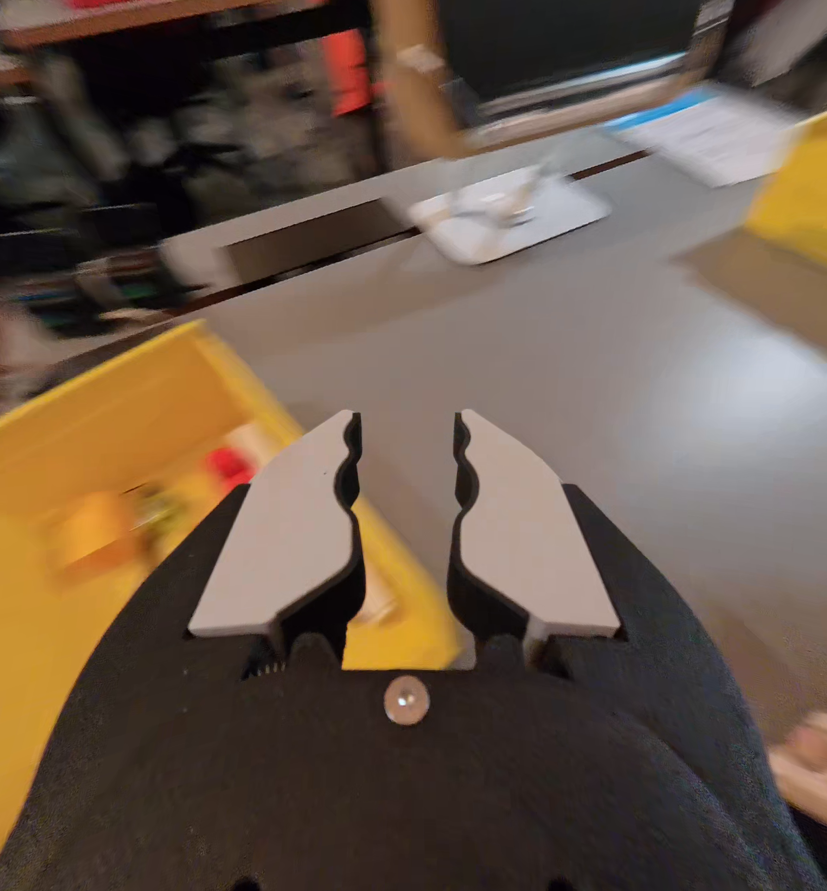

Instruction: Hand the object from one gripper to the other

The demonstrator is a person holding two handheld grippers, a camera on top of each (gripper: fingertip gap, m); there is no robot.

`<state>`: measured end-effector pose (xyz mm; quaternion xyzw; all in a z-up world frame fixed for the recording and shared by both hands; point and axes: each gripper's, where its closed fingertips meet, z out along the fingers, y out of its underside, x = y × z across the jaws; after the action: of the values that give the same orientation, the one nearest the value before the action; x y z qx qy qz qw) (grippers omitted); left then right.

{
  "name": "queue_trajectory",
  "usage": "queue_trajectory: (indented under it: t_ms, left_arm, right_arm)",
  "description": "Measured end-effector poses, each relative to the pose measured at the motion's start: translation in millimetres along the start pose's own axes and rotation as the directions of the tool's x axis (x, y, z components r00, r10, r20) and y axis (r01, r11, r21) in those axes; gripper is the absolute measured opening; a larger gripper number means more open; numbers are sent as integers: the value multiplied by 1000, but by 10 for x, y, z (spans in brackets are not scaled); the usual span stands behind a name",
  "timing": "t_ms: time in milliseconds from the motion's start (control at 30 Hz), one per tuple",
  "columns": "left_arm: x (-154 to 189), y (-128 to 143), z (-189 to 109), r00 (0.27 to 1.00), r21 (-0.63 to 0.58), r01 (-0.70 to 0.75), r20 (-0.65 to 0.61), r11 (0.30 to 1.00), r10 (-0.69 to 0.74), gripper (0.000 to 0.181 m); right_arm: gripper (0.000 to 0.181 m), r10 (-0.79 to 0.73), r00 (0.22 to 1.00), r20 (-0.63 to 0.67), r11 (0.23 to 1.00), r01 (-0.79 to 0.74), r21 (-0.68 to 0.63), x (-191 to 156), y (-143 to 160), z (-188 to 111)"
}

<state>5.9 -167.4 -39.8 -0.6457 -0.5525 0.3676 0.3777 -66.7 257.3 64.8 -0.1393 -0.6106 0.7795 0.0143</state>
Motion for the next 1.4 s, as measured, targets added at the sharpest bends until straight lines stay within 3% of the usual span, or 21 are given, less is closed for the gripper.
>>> queue_trajectory:
  t_ms: [67, 133, 233, 333, 500, 667, 967, 1400]
  left_arm:
    - [-592, 219, -233, 976, -93, 16, 218, 996, 5, 38]
    - [-943, 403, -371, 950, -115, 99, 306, 988, -60, 37]
    - [-1109, 482, -308, 942, -32, 243, 246, 969, -228, 35]
    - [-1198, 652, -152, 927, -81, 328, 217, 941, -304, 35]
    - [-1224, 831, 40, 923, -179, 366, 198, 913, -331, 31]
    - [-1062, 954, 141, 933, -307, 357, 173, 882, -317, 30]
    - [-746, 1525, 278, 899, -581, 406, 114, 705, -423, 37]
    - [-647, 1555, 365, 904, -627, 392, 128, 674, -407, 42]
  right_arm:
    - [36, 37, 999, 0, 999, -37, 12, -27, 297, 75]
    - [36, 70, 997, -37, 997, -70, -14, 29, 684, 125]
    - [37, 88, 992, -88, 986, -99, -131, 112, 1294, 140]
    - [39, 93, 992, -86, 962, -112, -247, 103, 1615, 109]
    - [40, -2, 998, -65, 953, -18, -301, 86, 1691, 50]
    - [41, 35, 999, -22, 934, -40, -356, 19, 1857, 94]
    - [42, -120, 992, 45, 868, 127, -480, -71, 2095, 130]
    - [44, -65, 997, 28, 881, 70, -467, -50, 2090, 133]
